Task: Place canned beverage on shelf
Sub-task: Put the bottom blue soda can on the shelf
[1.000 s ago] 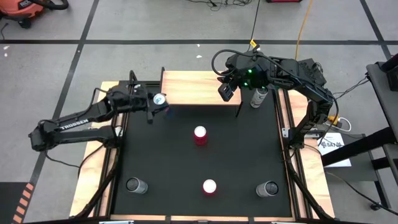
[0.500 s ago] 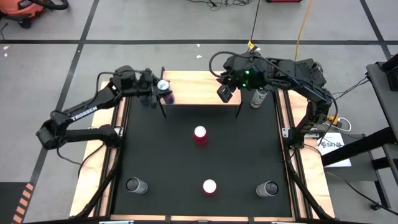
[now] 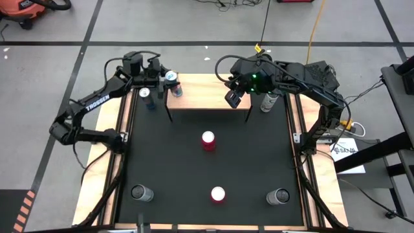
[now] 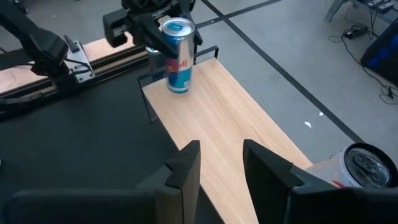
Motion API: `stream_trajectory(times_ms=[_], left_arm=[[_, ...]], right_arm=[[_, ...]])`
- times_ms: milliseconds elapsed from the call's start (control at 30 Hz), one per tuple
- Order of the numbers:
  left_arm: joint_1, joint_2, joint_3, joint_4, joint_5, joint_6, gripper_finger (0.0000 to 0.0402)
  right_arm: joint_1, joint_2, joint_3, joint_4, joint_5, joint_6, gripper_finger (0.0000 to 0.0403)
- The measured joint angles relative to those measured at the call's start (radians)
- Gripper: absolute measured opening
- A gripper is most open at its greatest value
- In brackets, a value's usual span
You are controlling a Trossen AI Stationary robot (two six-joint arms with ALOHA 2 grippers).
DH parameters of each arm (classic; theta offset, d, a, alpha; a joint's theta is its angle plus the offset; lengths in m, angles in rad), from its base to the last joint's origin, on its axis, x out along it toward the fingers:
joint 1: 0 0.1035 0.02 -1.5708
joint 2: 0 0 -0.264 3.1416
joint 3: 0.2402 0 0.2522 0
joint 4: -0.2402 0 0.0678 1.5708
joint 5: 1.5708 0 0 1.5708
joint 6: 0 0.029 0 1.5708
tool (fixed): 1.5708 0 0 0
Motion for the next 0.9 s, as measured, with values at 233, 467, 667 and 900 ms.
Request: stream_trajectory(times_ms=[233,467,667,900], left_arm=[[0.041,0.098,0.086,-0.03,0.04,0.051,0.0228],[0.085,0.184,0.168,-0.097,0.048,0.1,0.0228],[0.124,0.239,0.215,-0.095,0.063,0.1,0.0228],[0.156,0.276,0.243,-0.094,0.107,0.107,0.0228]], right_arm=[[0.0,0.0,0.0,0.003,0.0,0.0,0.0107],[0.0,0.0,0.0,0.003,0.0,0.0,0.0107],[0.0,0.0,0.0,0.003,0.001,-0.008,0.0107],[0.0,0.0,0.0,0.003,0.001,-0.008,0.0107]])
